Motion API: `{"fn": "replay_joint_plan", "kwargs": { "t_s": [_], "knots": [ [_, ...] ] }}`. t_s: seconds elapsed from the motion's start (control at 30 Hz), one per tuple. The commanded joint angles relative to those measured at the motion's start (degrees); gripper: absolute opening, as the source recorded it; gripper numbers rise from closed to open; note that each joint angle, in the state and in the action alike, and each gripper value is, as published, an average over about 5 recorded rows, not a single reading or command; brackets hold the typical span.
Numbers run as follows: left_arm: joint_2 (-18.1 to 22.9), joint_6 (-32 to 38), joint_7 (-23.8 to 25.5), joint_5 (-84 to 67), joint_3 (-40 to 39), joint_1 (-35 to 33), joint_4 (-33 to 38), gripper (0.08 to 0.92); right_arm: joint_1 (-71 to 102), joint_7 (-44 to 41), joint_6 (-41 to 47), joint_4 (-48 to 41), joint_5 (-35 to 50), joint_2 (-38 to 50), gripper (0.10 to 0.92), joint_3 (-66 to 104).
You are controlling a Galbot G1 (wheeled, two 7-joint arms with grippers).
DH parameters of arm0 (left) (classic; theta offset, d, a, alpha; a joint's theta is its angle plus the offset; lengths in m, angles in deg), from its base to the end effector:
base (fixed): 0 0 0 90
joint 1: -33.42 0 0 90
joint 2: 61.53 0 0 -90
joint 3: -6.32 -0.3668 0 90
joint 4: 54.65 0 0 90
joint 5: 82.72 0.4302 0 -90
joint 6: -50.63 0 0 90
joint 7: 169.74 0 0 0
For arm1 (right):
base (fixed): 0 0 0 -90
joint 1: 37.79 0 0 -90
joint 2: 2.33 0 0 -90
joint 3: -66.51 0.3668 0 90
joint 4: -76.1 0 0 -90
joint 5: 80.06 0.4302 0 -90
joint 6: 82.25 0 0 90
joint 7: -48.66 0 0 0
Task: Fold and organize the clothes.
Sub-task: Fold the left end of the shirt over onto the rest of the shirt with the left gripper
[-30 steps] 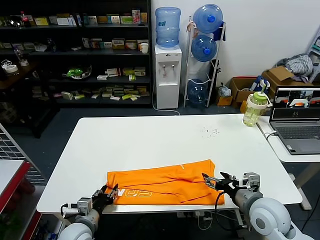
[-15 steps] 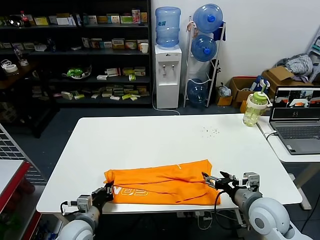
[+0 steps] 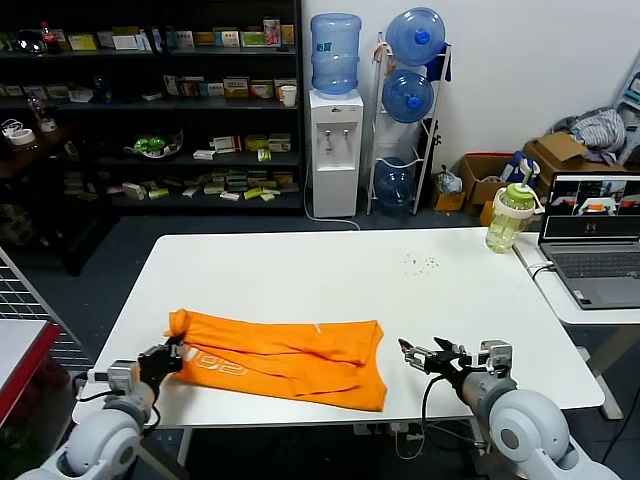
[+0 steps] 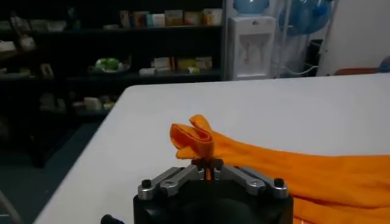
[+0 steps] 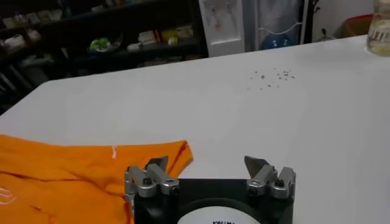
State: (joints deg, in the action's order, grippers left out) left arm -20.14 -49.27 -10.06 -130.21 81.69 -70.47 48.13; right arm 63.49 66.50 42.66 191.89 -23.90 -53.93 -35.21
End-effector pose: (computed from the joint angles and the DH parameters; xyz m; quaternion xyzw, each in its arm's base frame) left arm 0.3319 0.1337 -0.3490 0.0056 -0.9747 -0.0292 0.2214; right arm 0.3349 -0.0499 -0.2602 0.1170 -0.9379 -0.0729 0.3183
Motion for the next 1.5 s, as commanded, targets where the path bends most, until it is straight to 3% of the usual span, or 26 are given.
{"fn": "replay_joint_plan", "kwargs": {
  "t_s": [0.03, 0.3, 0.43, 0.57, 0.7, 0.8, 0.9, 1.13, 1.5],
  "knots": [
    [-14.95, 3.17, 1.28, -2.83, 3.59, 0.16, -12.45, 0.132, -1.94, -0.31, -0.13, -1.32, -0.56, -0.84, 0.823, -1.8],
    [-17.87, 3.69, 1.14, -0.98, 1.33, 1.86, -16.44, 0.132, -2.28, -0.48, -0.19, -1.98, -1.13, -1.22, 0.823, -2.1],
    [-16.78, 2.82, 0.12, -2.91, 0.93, 0.77, -11.5, 0.132, -1.9, -0.12, -0.05, -1.89, -1.41, -1.61, 0.823, -1.94],
    [-10.96, -1.72, -2.5, -9.17, 0.45, -0.36, 0.3, 0.132, -1.05, 0.43, 0.19, -1.93, -1.89, -2.24, 0.823, -1.75],
    [-0.73, -8.06, -7.06, -16.4, -2.69, 3.02, 9.09, 0.132, -0.24, 1.17, 0.54, -2.12, -2.33, -3.1, 0.823, -1.57],
    [5.49, -10.09, -9.37, -19.32, -6.02, 6.44, 12.22, 0.132, 0.62, 1.72, 0.8, -1.98, -2.66, -3.74, 0.823, -1.1],
    [8.98, -10.56, -10.02, -19.59, -9.23, 9.24, 13.18, 0.132, 1.79, 1.91, 0.88, -1.67, -2.9, -4.14, 0.823, -0.19],
    [11.35, -10.85, -11.3, -18.78, -13.4, 13.03, 12.25, 0.132, 3.14, 1.78, 0.81, -1.75, -3.5, -5.21, 0.823, 0.66],
    [11.69, -10.64, -11.02, -16.29, -14.85, 12.3, 11.82, 0.132, 1.57, 1.89, 0.84, -2.74, -3.44, -5.81, 0.823, -0.7]
  ]
}}
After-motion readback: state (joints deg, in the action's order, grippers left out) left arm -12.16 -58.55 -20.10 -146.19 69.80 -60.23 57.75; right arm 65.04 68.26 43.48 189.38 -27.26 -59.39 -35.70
